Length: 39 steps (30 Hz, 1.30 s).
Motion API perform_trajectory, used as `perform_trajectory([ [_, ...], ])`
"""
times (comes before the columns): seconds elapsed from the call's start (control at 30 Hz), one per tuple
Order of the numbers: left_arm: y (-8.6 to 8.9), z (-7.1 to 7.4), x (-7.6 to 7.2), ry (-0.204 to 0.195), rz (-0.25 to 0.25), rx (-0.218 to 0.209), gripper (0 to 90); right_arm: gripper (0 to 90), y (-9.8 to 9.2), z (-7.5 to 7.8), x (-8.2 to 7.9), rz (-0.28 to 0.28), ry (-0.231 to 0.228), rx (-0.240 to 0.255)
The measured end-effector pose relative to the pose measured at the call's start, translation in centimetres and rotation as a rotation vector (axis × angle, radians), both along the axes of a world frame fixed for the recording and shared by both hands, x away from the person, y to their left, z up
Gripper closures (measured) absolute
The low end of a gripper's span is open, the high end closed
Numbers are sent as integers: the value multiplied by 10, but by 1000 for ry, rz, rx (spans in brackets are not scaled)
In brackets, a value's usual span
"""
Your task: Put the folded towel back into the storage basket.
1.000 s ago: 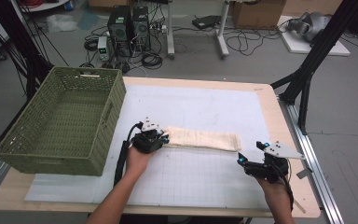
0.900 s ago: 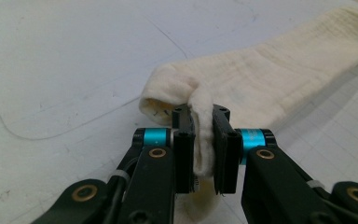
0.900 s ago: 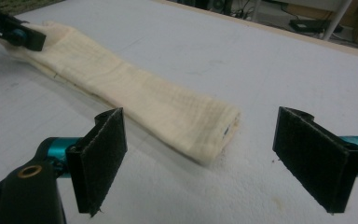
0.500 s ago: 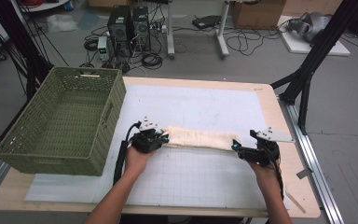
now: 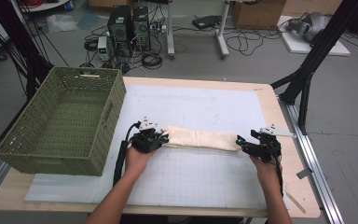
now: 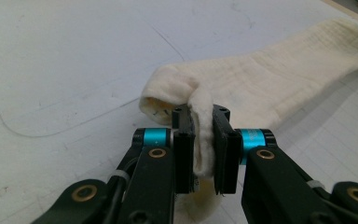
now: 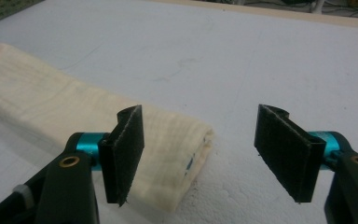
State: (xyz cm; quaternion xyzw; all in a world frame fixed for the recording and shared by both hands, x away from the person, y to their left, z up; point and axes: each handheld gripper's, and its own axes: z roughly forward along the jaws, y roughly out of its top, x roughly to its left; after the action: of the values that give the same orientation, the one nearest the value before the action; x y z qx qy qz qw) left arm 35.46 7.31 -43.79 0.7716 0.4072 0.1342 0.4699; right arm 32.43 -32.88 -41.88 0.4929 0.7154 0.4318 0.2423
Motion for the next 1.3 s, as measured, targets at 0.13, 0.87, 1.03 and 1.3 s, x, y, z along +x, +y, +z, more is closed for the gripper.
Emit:
perform_trajectory([
  [0.13,0,0,0,-1,2,1,804,355,6,-6,4,11,40,-14],
  [0.87,1,-5,1,-15,-18,95,804,820,24,-31,9,45,174,-48],
  [1.03,2,0,-2,-42,-4,69,809,835,23,-31,8,34,172,-36],
  [1.3,10,12,-10,-68,-20,-9,813,837,16,-24,3,60,132,-9],
])
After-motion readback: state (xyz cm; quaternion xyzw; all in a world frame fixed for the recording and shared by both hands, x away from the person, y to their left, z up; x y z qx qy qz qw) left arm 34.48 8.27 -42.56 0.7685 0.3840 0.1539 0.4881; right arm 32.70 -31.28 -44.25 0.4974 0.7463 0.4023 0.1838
